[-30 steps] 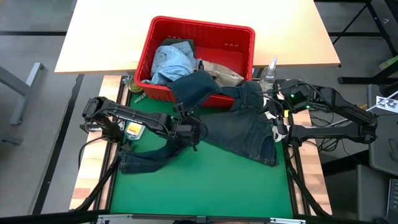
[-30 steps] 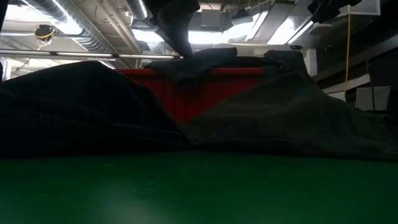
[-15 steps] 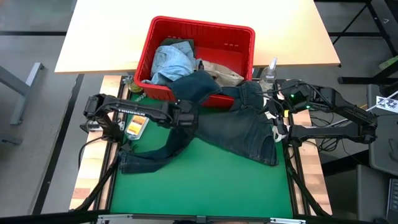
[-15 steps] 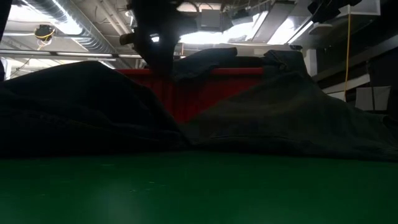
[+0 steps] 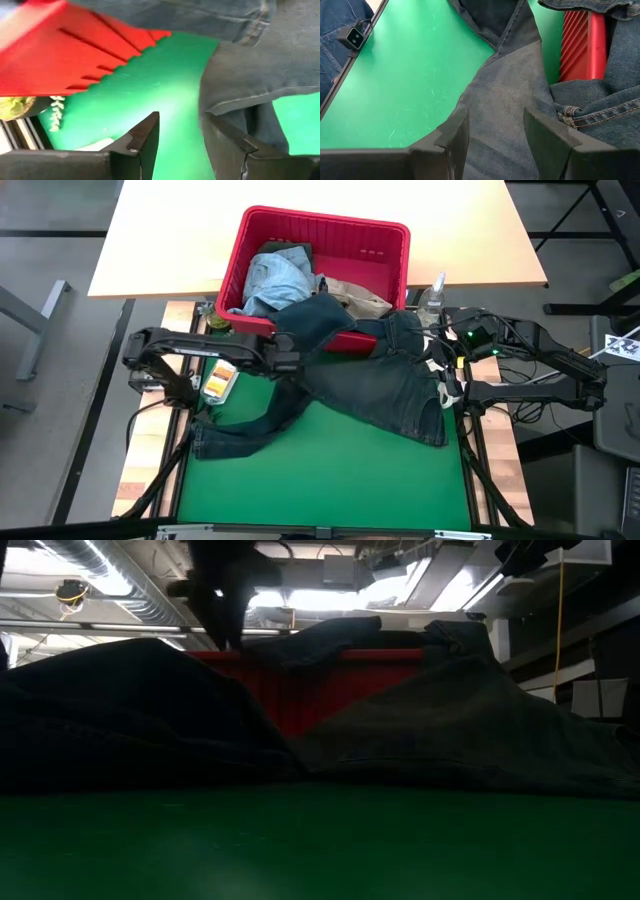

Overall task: Fold laundry
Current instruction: Fold the dark blue jeans

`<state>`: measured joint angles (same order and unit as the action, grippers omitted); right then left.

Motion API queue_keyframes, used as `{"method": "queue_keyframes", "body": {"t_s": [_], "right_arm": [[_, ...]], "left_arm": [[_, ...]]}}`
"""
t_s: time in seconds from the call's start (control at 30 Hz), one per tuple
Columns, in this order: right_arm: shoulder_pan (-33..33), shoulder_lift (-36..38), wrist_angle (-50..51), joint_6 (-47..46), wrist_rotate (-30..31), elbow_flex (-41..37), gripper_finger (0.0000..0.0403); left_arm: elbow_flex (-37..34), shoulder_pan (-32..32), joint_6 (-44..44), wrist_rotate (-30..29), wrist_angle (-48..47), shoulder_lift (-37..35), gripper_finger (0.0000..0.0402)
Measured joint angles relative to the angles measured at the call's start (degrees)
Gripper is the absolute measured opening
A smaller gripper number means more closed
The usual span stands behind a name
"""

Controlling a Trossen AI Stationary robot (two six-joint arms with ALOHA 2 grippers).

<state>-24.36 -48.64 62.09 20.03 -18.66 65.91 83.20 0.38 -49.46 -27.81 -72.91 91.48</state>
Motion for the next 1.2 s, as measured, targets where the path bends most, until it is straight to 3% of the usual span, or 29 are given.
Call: {"method": "queue_keyframes", "body": {"t_s": [0.07,0.17,0.37,0.47,0.67,1.2], "right_arm": [[-0.02,0.02,-0.01,0.00,0.01,0.00,0.0186],[-0.01,0.01,-0.01,0.00,0.01,0.00,0.0186],[-0.02,0.01,-0.02,0.00,0.01,0.00,0.0186],[0.00,0.00,-0.03,0.00,0.01,0.00,0.0186],[-0.02,0.02,-0.05,0.02,0.07,0.00,0.0186],[0.00,0.02,-0.07,1.64,0.15,0.00,0.0186]], "left_arm": [[-4.36,-0.08,-0.85,0.39,2.61,-3.79,0.0144],[-15.64,-0.08,-2.77,3.03,14.47,-10.45,0.0144],[-38.73,0.27,-4.27,5.59,59.31,-19.14,0.0144],[-44.64,0.97,-4.53,5.05,71.59,-19.23,0.0144],[-48.10,3.01,-9.42,4.17,76.40,-18.73,0.0144],[-47.99,5.71,-7.00,6.73,81.43,-18.64,0.0144]]}}
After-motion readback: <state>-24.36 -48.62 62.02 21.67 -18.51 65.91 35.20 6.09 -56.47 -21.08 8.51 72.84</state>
